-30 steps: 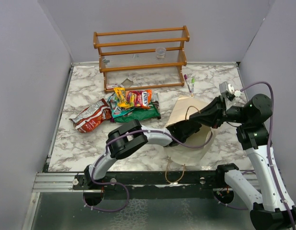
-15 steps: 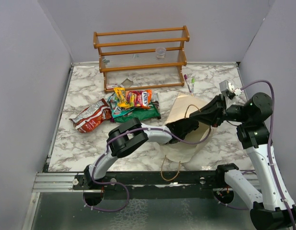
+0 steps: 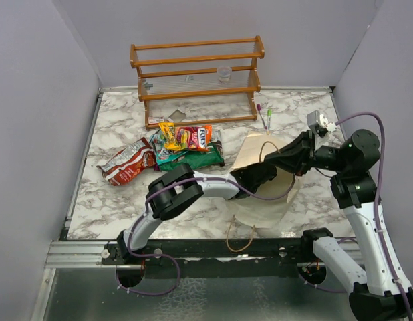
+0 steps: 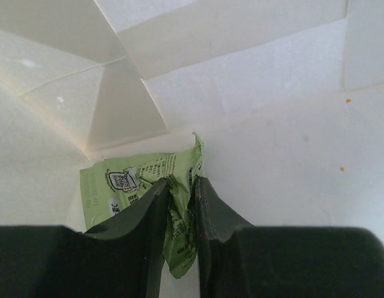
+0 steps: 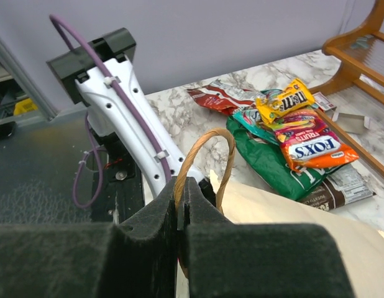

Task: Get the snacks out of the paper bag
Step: Take out the snack from the paper bag, then place the snack at the center of the board.

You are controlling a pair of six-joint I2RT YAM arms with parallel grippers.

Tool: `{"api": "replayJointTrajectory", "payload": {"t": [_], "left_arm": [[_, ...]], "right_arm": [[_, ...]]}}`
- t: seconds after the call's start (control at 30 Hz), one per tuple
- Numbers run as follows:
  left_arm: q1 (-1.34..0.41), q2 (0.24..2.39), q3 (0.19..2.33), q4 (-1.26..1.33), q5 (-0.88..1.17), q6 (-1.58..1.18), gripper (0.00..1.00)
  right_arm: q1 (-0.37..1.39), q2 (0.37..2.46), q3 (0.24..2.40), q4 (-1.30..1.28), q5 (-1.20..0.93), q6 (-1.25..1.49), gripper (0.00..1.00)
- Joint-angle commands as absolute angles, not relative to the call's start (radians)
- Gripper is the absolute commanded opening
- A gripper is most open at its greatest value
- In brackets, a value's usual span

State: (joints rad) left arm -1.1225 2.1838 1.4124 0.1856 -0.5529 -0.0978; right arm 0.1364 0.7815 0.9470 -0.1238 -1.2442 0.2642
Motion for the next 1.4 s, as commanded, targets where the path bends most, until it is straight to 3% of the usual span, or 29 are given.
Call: {"api": "replayJointTrajectory", "payload": {"t": [0.0, 0.17, 0.47, 0.8, 0.9, 1.1, 1.37], "left_arm": [[-1.137, 2.086, 1.408, 0.113, -0.476, -0.111, 0.06], [-1.15, 1.985, 1.362, 0.073, -0.4, -0.131, 0.0], [-1.181, 1.71, 1.186, -0.009, -0.107, -0.108, 0.0], [-1.182, 1.194, 1.056, -0.166, 0.221, 0.054, 0.0], [-1.181, 1.071, 1.08, -0.241, 0.114, 0.101, 0.0], [-1.181, 0.966, 1.15, -0.351, -0.338, 0.191, 0.0], [-1.134, 0.927, 0.997, -0.169, -1.034, 0.163, 0.0]], "right_arm": [[0.143, 0.763, 0.979, -0.183, -1.109, 0.231, 0.02], [0.143, 0.764, 0.966, -0.197, -0.981, 0.227, 0.02], [0.143, 0.776, 0.956, -0.151, -0.773, 0.252, 0.02], [0.143, 0.755, 0.915, -0.129, -0.581, 0.259, 0.02], [0.143, 0.753, 0.904, -0.126, -0.581, 0.247, 0.02], [0.143, 0.75, 0.897, -0.132, -0.583, 0.228, 0.02], [0.143, 0.744, 0.889, -0.138, -0.582, 0.222, 0.02]]}}
